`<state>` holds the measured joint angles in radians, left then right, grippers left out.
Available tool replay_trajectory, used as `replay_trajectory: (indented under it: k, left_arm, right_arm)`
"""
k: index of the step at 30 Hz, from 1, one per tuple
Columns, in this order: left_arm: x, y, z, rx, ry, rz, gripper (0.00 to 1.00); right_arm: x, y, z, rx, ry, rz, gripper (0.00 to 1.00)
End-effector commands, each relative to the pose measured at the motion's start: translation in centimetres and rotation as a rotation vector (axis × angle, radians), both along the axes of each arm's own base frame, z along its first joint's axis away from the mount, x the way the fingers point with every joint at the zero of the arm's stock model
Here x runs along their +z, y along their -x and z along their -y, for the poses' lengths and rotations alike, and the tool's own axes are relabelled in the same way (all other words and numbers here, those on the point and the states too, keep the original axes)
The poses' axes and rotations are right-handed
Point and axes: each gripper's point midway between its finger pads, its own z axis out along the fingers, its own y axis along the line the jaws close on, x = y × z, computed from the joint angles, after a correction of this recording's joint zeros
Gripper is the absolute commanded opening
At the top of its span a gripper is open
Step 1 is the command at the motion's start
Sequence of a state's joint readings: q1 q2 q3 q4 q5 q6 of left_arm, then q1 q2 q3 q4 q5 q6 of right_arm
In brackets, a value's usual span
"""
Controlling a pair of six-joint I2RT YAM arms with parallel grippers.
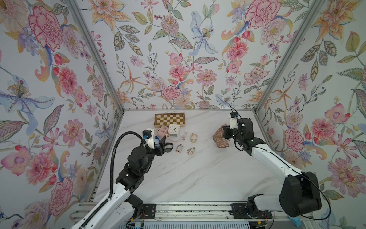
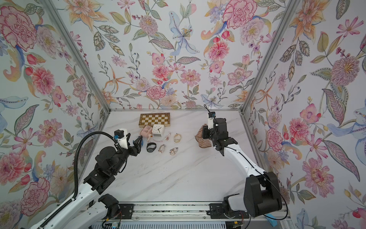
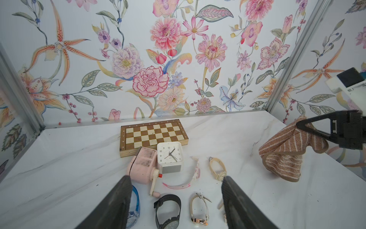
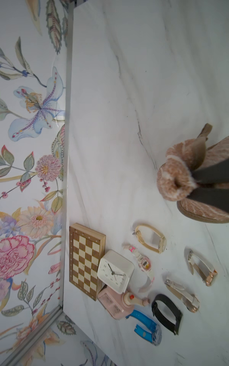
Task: Wipe the watch dial
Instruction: Place the cleaning item at the center of the board.
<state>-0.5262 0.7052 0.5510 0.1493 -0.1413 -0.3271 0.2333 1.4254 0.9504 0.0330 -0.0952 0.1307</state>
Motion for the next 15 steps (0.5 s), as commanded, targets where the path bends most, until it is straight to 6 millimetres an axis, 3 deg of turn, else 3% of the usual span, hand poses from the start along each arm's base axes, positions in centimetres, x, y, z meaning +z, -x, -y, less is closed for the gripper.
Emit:
replay_trajectory:
  k: [1,8,12,13,15]
  left_arm:
    - [0.0,0.2,-1.9,0.080,-0.035,0.014,0.71]
    - [-0.1,0.9,-2.4,0.081,-0.018,0.000,0.72]
    - [-0.4,0.8,-2.7,0.094,0.001,-0.023,0.73]
    - [-0.5,0.7,-2.8,0.099,0.001,-0.032,0.73]
    - [-1.1,0.3,-3.1,0.124,0.007,-0.056,0.74]
  right_arm:
    - [0.3,-3.4,1.7,-0.082,-0.008,0.062,0.00]
    - [-7.8,-6.2,1.5,-0.100,-0.037,-0.100,0.00]
    - [-10.6,-6.7,2.7,-0.154,-0.081,-0.170,0.02]
    - [-11.0,-6.7,2.9,-0.162,-0.091,-0.181,0.07]
    - [-11.6,-6.7,3.1,-0.171,-0.104,-0.206,0.28]
